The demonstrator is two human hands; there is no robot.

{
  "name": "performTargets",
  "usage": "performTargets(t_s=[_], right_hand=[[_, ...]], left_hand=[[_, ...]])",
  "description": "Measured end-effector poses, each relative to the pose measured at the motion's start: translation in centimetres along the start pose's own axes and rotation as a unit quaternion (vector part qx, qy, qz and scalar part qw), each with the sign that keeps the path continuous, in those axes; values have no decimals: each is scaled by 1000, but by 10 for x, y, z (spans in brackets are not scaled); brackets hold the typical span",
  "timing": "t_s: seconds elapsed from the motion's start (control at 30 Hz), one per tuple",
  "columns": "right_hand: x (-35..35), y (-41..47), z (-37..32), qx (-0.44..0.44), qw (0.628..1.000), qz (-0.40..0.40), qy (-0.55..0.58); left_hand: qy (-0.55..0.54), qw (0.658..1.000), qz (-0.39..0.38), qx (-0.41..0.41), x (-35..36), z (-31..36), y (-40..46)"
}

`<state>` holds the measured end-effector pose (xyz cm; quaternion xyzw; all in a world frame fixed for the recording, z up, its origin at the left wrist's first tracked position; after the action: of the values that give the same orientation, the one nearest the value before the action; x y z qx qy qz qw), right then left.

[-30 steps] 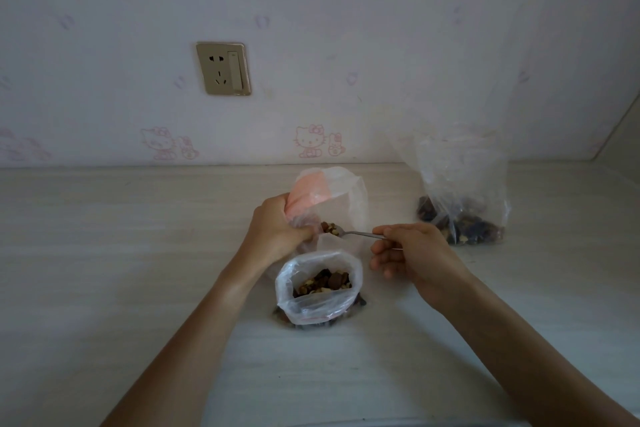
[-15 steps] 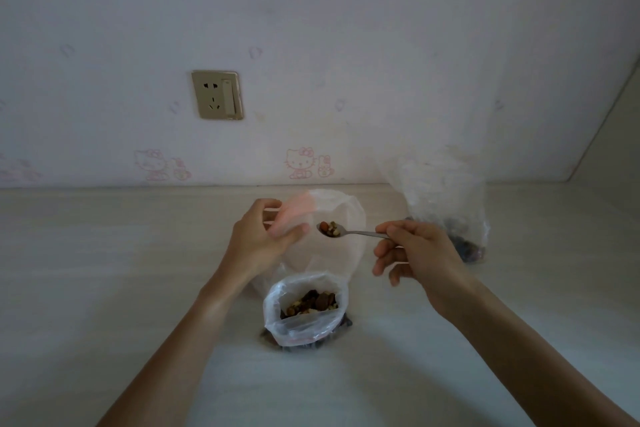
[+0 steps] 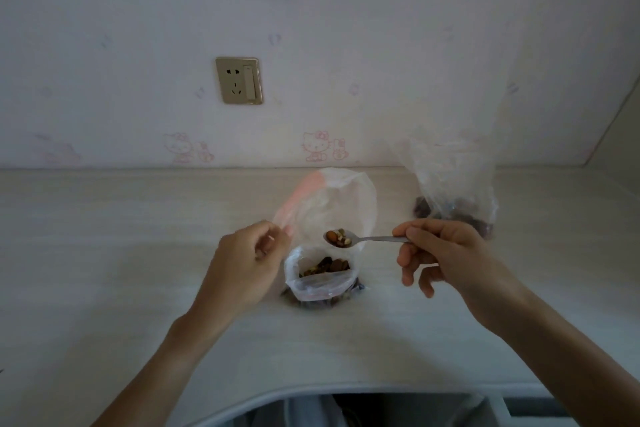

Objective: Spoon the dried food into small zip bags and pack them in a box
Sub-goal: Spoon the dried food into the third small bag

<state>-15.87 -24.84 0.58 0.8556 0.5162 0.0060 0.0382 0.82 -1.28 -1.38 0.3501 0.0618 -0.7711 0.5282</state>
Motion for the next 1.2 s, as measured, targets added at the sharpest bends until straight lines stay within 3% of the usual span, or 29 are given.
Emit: performTargets(t_s=[0.1, 0.23, 0.3, 0.37, 0.43, 0.47, 0.53, 0.6, 0.7, 0.8, 1.03, 1.2], right_hand=[[4, -7, 1, -21, 999, -21, -23], [13, -16, -7, -131, 977, -61, -159], [20, -25, -17, -251, 915, -69, -307], [28, -35, -28, -360, 824, -88, -429], [32, -39, -32, -426, 750, -108, -494], [32, -40, -33, -446, 734, -109, -500], [28, -36, -32, -450, 755, -96, -468], [20, -28, -26, -417, 811, -75, -402], [10, -3, -12, -288, 923, -51, -251], [6, 20, -1, -160, 981, -29, -107], [16, 60, 26, 40, 998, 35, -18], [22, 73, 38, 69, 990, 56, -113]], left_hand=[[17, 996, -81, -22, 12, 0, -17], [-67, 990, -93, -84, 19, -2, -14], [-98, 985, -97, -107, 21, -3, -11], [-119, 981, -105, -112, 22, -5, -11], [-136, 978, -108, -116, 23, -7, -11], [-142, 977, -109, -117, 23, -9, -12], [-149, 975, -112, -120, 23, -9, -12], [-156, 973, -114, -122, 23, -8, -12], [-168, 970, -117, -129, 22, -5, -12], [-171, 969, -120, -130, 21, -5, -14], [-185, 967, -108, -135, 22, -7, -22], [-186, 967, -115, -132, 20, -4, -22]])
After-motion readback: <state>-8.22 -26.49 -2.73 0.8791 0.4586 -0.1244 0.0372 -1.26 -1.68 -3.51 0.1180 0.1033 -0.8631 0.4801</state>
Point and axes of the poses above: each hand's wrist, its own y-axis towards the middle knuckle, its own x-axis out of the palm, z = x × y, the point moved 4 cm from there along y, towards the middle knuckle, and after that the axes turned 5 degrees about -x, right-handed, at the moved point
